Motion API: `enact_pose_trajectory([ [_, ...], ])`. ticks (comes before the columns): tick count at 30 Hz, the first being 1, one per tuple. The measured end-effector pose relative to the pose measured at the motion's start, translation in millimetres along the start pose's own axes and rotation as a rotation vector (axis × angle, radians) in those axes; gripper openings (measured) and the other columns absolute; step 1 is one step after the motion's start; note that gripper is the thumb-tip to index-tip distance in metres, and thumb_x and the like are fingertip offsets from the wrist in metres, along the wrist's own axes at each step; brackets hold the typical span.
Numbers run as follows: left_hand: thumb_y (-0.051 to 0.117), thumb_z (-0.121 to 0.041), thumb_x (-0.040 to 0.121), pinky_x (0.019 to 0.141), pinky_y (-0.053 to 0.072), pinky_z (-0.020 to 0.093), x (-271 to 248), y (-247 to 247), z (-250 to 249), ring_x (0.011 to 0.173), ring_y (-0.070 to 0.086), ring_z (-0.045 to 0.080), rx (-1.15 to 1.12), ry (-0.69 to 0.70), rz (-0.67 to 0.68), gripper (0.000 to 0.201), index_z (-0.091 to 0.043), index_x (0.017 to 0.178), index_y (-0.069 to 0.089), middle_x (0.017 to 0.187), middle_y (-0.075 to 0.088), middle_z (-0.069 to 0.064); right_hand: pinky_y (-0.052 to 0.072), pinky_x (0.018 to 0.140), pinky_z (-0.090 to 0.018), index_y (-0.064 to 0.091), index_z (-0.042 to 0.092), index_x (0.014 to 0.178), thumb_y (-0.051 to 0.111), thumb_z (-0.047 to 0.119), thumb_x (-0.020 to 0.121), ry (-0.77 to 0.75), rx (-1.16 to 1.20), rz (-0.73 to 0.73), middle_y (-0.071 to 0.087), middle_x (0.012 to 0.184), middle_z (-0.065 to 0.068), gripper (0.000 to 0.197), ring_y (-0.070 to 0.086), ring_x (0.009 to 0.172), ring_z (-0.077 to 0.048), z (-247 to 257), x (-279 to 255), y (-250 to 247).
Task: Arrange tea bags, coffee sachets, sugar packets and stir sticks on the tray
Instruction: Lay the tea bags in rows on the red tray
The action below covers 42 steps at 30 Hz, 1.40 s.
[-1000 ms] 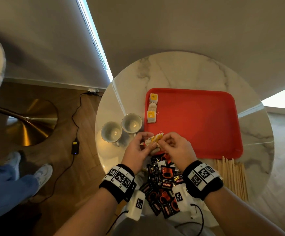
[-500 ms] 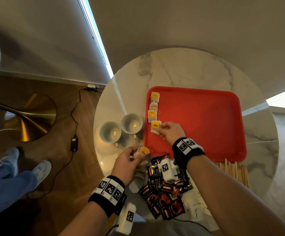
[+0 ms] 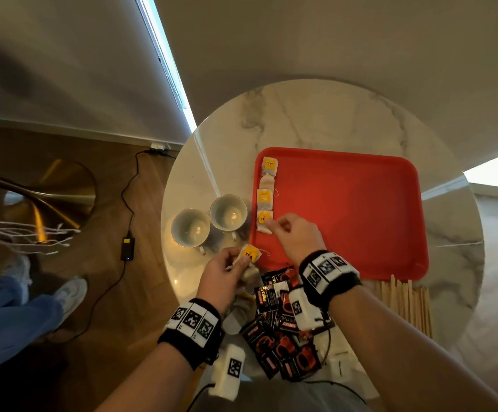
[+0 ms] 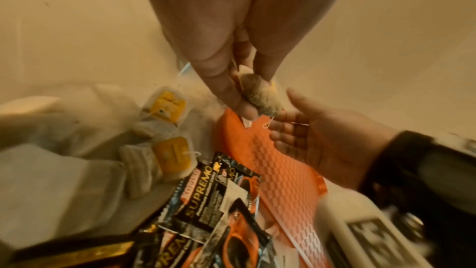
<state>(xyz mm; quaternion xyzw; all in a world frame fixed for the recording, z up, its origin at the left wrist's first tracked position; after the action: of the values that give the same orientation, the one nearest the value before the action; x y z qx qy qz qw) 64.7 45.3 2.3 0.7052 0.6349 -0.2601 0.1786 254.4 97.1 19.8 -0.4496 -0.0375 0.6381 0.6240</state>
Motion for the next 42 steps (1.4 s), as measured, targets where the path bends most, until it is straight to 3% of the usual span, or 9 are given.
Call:
enact_pose_trajectory([
  [3, 0.065, -0.024, 0.097, 0.079, 0.062, 0.046, 2, 11, -6, 0.096, 0.073, 0.027, -0.094, -0.026, 0.007, 0.02, -0.017, 0.116, 0.067, 0.104, 0.075, 0.009, 0.054, 0.072, -0.02, 0.071, 0.026, 0.101, 0.067, 0.061, 0.086, -0.046, 0.211, 0.187, 0.074, 0.09, 0.009, 0.038, 0.07, 0.08, -0.002, -1, -34, -1],
  [9, 0.068, -0.02, 0.094, 0.081, 0.062, 0.051, 1, 25, -10, 0.098, 0.073, 0.032, -0.159, -0.049, 0.061, 0.027, -0.014, 0.12, 0.064, 0.109, 0.072, 0.015, 0.061, 0.081, -0.036, 0.068, 0.008, 0.104, 0.065, 0.011, 0.097, 0.029, 0.539, 0.159, 0.075, 0.097, -0.015, 0.008, 0.072, 0.084, -0.021, -16, -40, 12],
  [16, 0.069, -0.012, 0.093, 0.061, 0.06, 0.027, -2, 5, 2, 0.078, 0.075, 0.017, -0.161, -0.079, 0.026, 0.021, -0.007, 0.113, 0.064, 0.102, 0.073, 0.02, 0.06, 0.07, -0.026, 0.069, 0.016, 0.103, 0.062, 0.015, 0.099, 0.064, 0.399, 0.096, 0.074, 0.094, -0.004, 0.008, 0.071, 0.077, -0.012, -22, -7, 16],
  [23, 0.066, -0.01, 0.095, 0.071, 0.06, 0.028, -6, -13, 18, 0.086, 0.072, 0.019, -0.163, -0.094, -0.011, 0.017, -0.01, 0.112, 0.067, 0.103, 0.074, 0.017, 0.06, 0.081, -0.036, 0.067, 0.021, 0.096, 0.069, 0.023, 0.094, 0.08, 0.016, 0.13, 0.072, 0.084, 0.002, 0.004, 0.071, 0.081, -0.017, -28, 20, 32],
  [28, 0.065, -0.005, 0.095, 0.071, 0.06, 0.024, -12, -17, 19, 0.08, 0.071, 0.015, -0.105, -0.081, -0.01, 0.015, -0.008, 0.109, 0.068, 0.098, 0.071, 0.012, 0.057, 0.083, -0.038, 0.064, 0.022, 0.097, 0.066, 0.052, 0.091, 0.074, -0.261, 0.026, 0.07, 0.091, 0.001, 0.031, 0.067, 0.087, -0.022, -20, 10, 21],
  [32, 0.064, 0.001, 0.093, 0.062, 0.059, 0.023, -16, -10, 9, 0.072, 0.069, 0.016, -0.191, -0.054, 0.022, 0.013, -0.001, 0.105, 0.067, 0.081, 0.07, 0.005, 0.056, 0.078, -0.031, 0.067, 0.026, 0.101, 0.064, 0.062, 0.089, -0.062, -0.061, 0.074, 0.07, 0.092, 0.01, 0.038, 0.067, 0.085, -0.009, -7, -28, 11],
  [36, 0.067, -0.003, 0.093, 0.053, 0.058, 0.026, -21, 0, -1, 0.063, 0.069, 0.013, -0.213, -0.037, 0.071, 0.018, 0.003, 0.11, 0.064, 0.079, 0.071, 0.001, 0.056, 0.074, -0.026, 0.068, 0.027, 0.1, 0.077, 0.046, 0.084, -0.101, 0.059, 0.316, 0.072, 0.091, 0.004, 0.026, 0.068, 0.083, -0.009, -5, -62, 29],
  [39, 0.067, -0.01, 0.094, 0.058, 0.059, 0.028, -24, -1, -1, 0.07, 0.069, 0.016, -0.201, -0.046, 0.061, 0.018, -0.002, 0.111, 0.066, 0.091, 0.071, 0.011, 0.049, 0.069, -0.027, 0.067, 0.026, 0.097, 0.074, 0.03, 0.09, -0.1, 0.087, 0.279, 0.07, 0.093, -0.006, 0.011, 0.063, 0.078, -0.014, -13, -66, 34],
  [42, 0.074, -0.022, 0.089, 0.072, 0.055, 0.019, -17, -15, 12, 0.088, 0.066, 0.013, 0.115, 0.036, 0.012, 0.02, -0.019, 0.109, 0.069, 0.099, 0.068, 0.001, 0.051, 0.067, -0.028, 0.065, 0.03, 0.095, 0.069, 0.027, 0.093, -0.094, 0.052, 0.226, 0.069, 0.088, 0.0, 0.006, 0.065, 0.078, -0.017, -25, -65, 31],
])
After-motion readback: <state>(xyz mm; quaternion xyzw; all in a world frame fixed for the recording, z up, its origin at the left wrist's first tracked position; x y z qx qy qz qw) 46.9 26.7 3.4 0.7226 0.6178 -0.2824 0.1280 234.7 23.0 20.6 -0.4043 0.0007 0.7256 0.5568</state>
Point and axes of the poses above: each hand's wrist, its own x-axis towards the middle knuckle, its own y-axis out of the palm, z = x × y, the point moved 2 cm from there along x, towards the middle knuckle
